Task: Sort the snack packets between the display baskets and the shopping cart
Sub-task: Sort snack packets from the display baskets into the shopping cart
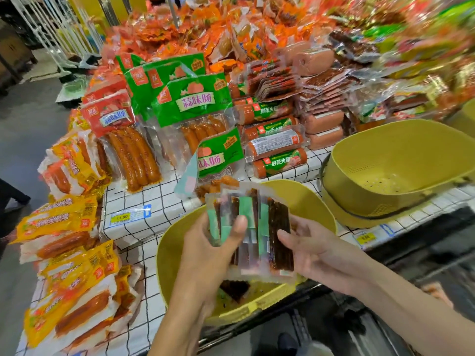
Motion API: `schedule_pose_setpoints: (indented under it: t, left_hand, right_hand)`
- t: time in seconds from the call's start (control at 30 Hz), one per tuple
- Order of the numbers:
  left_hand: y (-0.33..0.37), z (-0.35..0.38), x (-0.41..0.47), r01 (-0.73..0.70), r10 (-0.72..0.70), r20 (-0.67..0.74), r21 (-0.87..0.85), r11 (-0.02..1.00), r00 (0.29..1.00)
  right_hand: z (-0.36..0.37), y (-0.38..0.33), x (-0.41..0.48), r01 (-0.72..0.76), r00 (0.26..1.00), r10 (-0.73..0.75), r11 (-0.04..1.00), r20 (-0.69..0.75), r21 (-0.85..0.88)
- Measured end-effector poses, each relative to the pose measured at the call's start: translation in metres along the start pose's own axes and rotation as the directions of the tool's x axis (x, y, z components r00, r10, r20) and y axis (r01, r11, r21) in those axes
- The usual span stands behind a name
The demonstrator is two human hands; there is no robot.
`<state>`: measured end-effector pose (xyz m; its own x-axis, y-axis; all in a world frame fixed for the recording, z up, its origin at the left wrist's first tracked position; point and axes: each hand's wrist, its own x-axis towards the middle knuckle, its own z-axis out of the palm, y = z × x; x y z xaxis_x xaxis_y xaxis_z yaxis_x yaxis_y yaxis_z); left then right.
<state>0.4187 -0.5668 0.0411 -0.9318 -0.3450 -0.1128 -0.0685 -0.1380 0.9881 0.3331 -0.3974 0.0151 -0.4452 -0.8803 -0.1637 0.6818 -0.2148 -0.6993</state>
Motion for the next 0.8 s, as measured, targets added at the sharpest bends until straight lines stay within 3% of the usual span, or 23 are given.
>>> schedule_pose_setpoints:
  t: [0.13, 0.33, 0.4, 0.5, 0.63, 0.77, 0.8]
  left_hand:
    - [-0.002, 0.011, 0.000, 0.109, -0.089, 0.156, -0.124, 0.986, 0.984]
    - [-0.014, 0.058, -0.004, 0.217, -0.177, 0.193, -0.215, 0.952, 0.965]
    - [-0.015, 0.083, -0.004, 0.267, -0.215, 0.226, -0.236, 0.934, 0.950]
    - [-0.021, 0.126, -0.004, 0.347, -0.244, 0.390, -0.218, 0.912, 0.888]
    - [-0.043, 0.198, -0.008, 0.339, -0.234, 0.559, -0.091, 0.937, 0.796]
    - [-0.074, 0.285, -0.010, 0.340, -0.238, 0.615, -0.052, 0.939, 0.752]
    - [-0.082, 0.307, -0.010, 0.345, -0.252, 0.615, -0.034, 0.938, 0.747]
  right_hand:
    - [0.001, 0.005, -0.028, 0.081, 0.991, -0.072, 0.993, -0.112, 0.086]
    - [-0.015, 0.004, -0.100, 0.236, 0.907, -0.190, 0.968, -0.376, 0.080]
    - [-0.026, 0.002, -0.136, 0.306, 0.827, -0.243, 0.951, -0.506, 0.043]
    - [-0.046, 0.003, -0.201, 0.520, 0.657, -0.323, 0.848, -0.681, 0.099]
    - [-0.086, 0.004, -0.297, 0.642, 0.404, -0.416, 0.763, -0.815, -0.071]
    - [-0.133, -0.004, -0.388, 0.731, 0.372, -0.509, 0.676, -0.776, -0.092]
    - [-0.146, -0.003, -0.408, 0.752, 0.333, -0.511, 0.651, -0.793, -0.104]
